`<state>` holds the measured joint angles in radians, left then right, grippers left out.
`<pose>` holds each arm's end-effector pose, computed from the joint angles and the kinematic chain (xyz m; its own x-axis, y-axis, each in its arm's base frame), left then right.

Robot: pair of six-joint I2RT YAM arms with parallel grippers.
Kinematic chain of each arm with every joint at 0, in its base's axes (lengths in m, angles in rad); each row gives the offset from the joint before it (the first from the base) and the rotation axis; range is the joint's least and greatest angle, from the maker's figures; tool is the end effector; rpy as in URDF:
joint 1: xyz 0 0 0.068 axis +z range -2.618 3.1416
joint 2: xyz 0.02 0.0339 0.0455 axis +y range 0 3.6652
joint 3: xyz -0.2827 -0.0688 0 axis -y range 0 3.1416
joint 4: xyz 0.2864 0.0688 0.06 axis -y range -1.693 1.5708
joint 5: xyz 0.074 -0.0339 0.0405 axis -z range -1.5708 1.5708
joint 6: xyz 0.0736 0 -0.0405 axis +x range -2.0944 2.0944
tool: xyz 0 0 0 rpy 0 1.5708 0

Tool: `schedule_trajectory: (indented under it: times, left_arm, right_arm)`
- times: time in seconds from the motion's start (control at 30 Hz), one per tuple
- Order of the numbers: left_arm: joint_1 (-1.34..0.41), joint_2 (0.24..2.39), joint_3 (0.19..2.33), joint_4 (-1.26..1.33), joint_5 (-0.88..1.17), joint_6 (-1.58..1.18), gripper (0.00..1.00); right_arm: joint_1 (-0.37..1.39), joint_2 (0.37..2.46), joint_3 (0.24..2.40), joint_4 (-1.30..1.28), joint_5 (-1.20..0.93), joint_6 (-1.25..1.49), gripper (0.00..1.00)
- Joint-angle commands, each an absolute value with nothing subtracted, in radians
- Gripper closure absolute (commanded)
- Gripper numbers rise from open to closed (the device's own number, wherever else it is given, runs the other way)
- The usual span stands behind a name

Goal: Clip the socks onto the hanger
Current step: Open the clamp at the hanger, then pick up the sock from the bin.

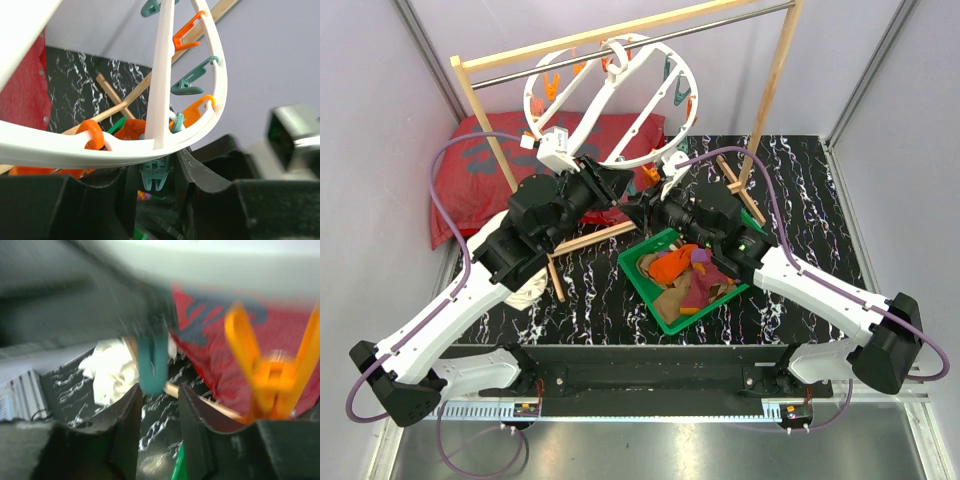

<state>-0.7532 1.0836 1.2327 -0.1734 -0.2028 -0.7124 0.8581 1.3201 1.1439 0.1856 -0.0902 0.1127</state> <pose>0.2348 -0.1999 0.4616 -0.3553 -0.5445 -0.7598 0.3843 0.6559 -0.6498 0.2498 0.2991 0.3976 -0.0853 0.0726 -0.9937 -0.8080 0.5786 0.1116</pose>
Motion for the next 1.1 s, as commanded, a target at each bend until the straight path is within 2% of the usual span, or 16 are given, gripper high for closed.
schedule_trajectory:
  times: [0.0, 0.1, 0.2, 0.4, 0.63, 1.07]
  left_arm:
    - [-0.747, 1.057, 1.244, -0.071, -0.239, -0.654, 1.0]
    - [-0.747, 1.06, 1.243, -0.078, -0.235, -0.618, 1.0]
    - [-0.75, 1.068, 1.252, -0.095, -0.236, -0.575, 1.0]
    - [-0.759, 1.085, 1.266, -0.133, -0.261, -0.473, 1.0]
    - [-0.791, 1.098, 1.289, -0.166, -0.343, -0.358, 1.0]
    - [-0.81, 1.104, 1.299, -0.189, -0.393, -0.327, 1.0]
  right_arm:
    - [0.87, 1.279, 1.115, 0.095, -0.057, 0.152, 0.45]
    - [0.871, 1.246, 1.103, 0.037, -0.043, 0.178, 0.32]
    - [0.87, 1.201, 1.074, -0.033, -0.035, 0.205, 0.24]
    - [0.87, 1.1, 0.983, -0.141, 0.049, 0.29, 0.16]
    - [0.848, 1.065, 0.919, -0.277, 0.182, 0.37, 0.15]
    - [0.698, 1.262, 0.949, -0.348, 0.17, 0.361, 0.18]
